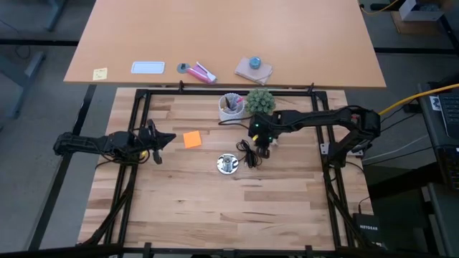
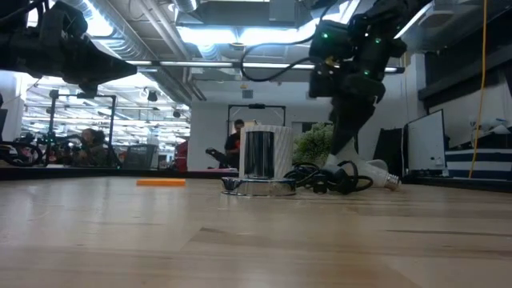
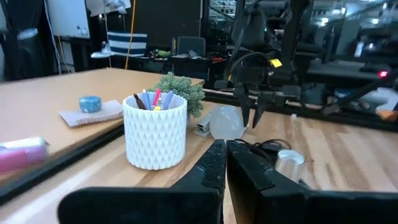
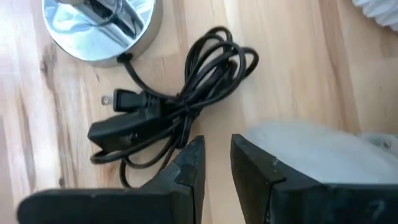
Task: Screw lightbulb
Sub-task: Insert the light bulb into the lamp socket
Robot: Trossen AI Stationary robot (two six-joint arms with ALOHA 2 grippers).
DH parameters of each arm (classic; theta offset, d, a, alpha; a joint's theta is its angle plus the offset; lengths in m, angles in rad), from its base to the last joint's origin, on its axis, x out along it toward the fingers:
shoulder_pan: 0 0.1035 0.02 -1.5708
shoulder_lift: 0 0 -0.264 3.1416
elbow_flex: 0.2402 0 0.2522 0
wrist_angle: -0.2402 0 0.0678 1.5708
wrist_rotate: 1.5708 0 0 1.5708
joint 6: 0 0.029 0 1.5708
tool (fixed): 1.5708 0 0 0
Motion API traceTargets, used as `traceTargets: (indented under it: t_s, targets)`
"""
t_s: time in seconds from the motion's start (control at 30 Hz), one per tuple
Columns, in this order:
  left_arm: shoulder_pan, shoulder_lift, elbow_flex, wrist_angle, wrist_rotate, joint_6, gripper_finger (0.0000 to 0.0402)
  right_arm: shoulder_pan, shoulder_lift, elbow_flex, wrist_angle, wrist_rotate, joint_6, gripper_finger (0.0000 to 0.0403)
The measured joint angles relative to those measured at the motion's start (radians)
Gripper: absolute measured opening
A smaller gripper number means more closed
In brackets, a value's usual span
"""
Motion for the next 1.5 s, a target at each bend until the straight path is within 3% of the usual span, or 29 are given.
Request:
traceTargets:
  t_s: [0.2,0.37,0.5,0.67,1.2,1.5]
  targets:
    - [0.000,0.000,0.000,0.002,-0.001,-0.028,0.0005,0.000,0.000,0.000,-0.007,-0.002,0.055,0.0076]
    - [0.000,0.000,0.000,0.002,0.000,-0.030,0.0005,0.000,0.000,0.000,-0.118,-0.016,0.157,0.0076]
    - [0.000,0.000,0.000,0.003,0.000,-0.031,0.0005,0.000,0.000,0.000,-0.191,0.057,0.189,0.0076]
    - [0.000,0.000,0.000,0.003,0.000,-0.031,0.0005,0.000,0.000,0.000,-0.198,0.140,0.210,0.0076]
    - [0.000,0.000,0.000,0.004,0.000,-0.031,0.0005,-0.001,0.000,0.000,-0.209,0.192,0.348,0.0076]
    - [0.000,0.000,0.000,0.004,0.000,-0.031,0.0005,-0.001,-0.001,0.000,-0.206,0.190,0.322,0.0076]
